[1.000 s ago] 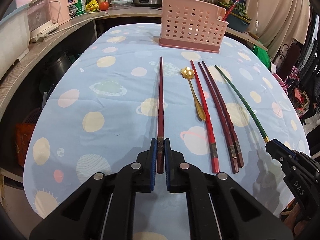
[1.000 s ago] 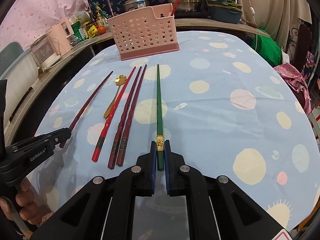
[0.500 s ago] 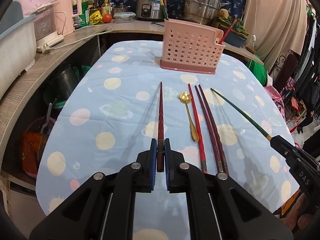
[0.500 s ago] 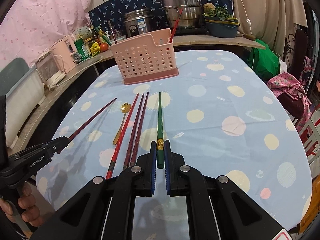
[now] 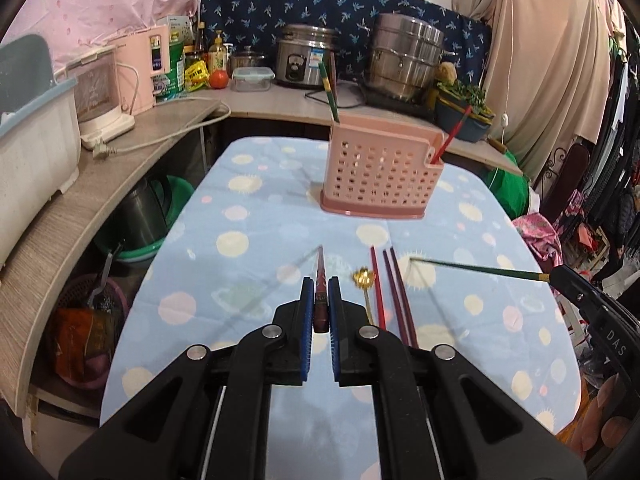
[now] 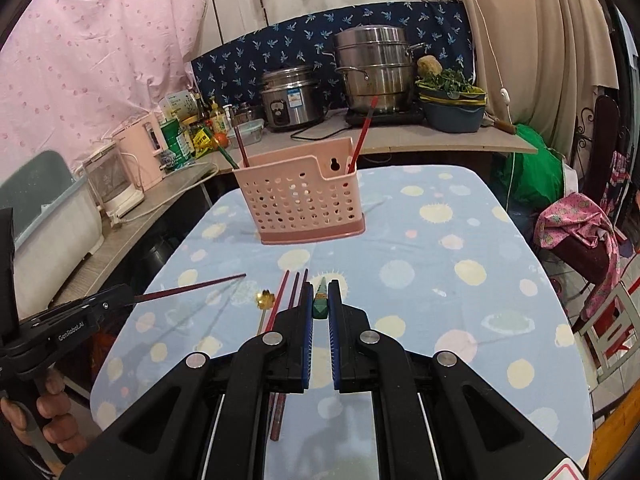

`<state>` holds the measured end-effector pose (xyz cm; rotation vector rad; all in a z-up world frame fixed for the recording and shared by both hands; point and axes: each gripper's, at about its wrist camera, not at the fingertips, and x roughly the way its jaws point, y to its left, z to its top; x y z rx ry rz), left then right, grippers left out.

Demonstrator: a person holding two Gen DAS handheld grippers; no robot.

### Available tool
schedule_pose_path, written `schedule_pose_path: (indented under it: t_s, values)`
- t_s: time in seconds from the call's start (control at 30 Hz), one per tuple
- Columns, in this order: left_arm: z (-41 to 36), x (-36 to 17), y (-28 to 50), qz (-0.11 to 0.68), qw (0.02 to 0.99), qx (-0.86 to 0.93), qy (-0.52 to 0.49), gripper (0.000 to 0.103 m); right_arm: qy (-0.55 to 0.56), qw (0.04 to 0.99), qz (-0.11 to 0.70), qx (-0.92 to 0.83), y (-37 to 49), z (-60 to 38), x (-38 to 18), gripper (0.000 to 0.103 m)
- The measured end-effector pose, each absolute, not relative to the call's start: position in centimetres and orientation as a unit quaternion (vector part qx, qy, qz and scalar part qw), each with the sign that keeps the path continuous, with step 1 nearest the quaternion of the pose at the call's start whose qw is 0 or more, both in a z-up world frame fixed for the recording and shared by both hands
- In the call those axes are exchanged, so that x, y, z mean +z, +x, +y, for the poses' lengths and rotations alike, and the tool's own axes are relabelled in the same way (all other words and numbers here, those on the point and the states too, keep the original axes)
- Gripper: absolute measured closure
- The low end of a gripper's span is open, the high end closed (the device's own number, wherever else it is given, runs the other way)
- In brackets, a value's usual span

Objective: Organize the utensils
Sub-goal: 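Lift both chopsticks and carry them above the pink basket with both tools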

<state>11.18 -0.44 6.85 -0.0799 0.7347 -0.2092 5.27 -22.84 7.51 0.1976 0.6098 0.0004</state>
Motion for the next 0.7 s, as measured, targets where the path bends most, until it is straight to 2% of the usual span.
schedule_pose_path:
  t_s: [0.7]
  values:
    - [-0.7,15.4,18.0,0.294,0.947,-0.117,-0.054,0.096,0.099,0.959,0.264,0.024,12.8,-24.2,13.9,0.096]
